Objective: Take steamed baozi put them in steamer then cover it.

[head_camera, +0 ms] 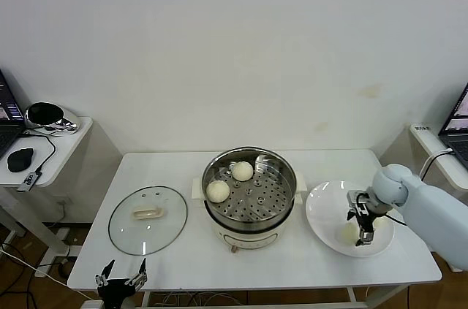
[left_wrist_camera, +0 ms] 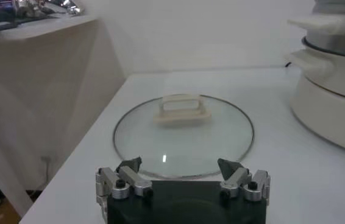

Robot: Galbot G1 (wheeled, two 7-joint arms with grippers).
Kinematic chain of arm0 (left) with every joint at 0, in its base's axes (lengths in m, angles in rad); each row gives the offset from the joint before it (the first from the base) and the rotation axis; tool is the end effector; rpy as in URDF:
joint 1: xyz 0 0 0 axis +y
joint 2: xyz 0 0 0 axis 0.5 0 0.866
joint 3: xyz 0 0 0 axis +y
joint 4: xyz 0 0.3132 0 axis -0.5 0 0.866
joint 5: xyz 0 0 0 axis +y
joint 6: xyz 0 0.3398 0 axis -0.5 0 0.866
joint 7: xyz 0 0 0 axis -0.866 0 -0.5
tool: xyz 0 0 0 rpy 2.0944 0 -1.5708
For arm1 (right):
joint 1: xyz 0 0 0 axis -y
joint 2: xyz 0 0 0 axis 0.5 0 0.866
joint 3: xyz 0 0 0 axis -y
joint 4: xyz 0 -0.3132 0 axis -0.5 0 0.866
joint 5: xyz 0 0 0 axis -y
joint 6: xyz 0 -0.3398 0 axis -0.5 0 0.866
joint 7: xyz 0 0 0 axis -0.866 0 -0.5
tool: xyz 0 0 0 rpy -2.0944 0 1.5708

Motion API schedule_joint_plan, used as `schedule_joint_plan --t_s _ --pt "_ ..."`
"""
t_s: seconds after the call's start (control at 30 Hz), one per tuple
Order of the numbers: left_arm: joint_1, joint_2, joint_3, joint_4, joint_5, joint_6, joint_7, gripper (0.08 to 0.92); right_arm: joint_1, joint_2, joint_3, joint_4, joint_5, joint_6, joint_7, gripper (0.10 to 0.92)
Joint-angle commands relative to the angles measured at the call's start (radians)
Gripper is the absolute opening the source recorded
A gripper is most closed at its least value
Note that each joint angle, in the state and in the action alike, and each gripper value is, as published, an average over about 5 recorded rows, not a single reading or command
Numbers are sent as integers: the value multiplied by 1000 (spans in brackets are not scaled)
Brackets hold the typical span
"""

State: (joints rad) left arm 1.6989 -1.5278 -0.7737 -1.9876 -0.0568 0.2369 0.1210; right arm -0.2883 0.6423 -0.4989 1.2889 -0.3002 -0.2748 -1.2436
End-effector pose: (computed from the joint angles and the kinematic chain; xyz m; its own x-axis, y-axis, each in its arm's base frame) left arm 0.1349 0.0844 -0.3195 -0.8909 -0.1034 0.4422 -0.0779 0.9941 0.0756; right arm 0.4450 -0.1596 -0.2220 -0.0539 -0.0263 0.9982 -0.9985 0.0121 -0.0536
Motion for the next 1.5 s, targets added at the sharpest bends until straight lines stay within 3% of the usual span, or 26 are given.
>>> schedule_joint_plan --t_s 0.03,0.17,0.37,0.57,0.9,1.1,1.3,1.5 --pt "0 0 1 1 1 0 0 823 -8 3 2 -3 -3 -2 11 823" --pt "1 0 2 2 2 0 -1 823 -9 1 7 -5 0 -4 16 801" --pt "2 -3 7 5 4 -1 -3 823 -9 -6 16 -5 5 -5 19 654" --pt "0 -3 8 5 5 -1 -2 823 9 -22 23 5 23 -9 15 571" --pt "-20 -4 27 13 10 -1 -4 823 384 -71 -175 69 197 -13 -39 552" --pt "-21 3 32 6 10 -3 -12 823 719 78 -347 24 350 17 -105 552" --pt "-24 1 26 0 7 -8 -24 823 842 251 -393 -89 469 302 -190 551" --pt "-26 -4 21 -8 8 -18 -29 823 818 347 -405 -91 450 618 -212 552"
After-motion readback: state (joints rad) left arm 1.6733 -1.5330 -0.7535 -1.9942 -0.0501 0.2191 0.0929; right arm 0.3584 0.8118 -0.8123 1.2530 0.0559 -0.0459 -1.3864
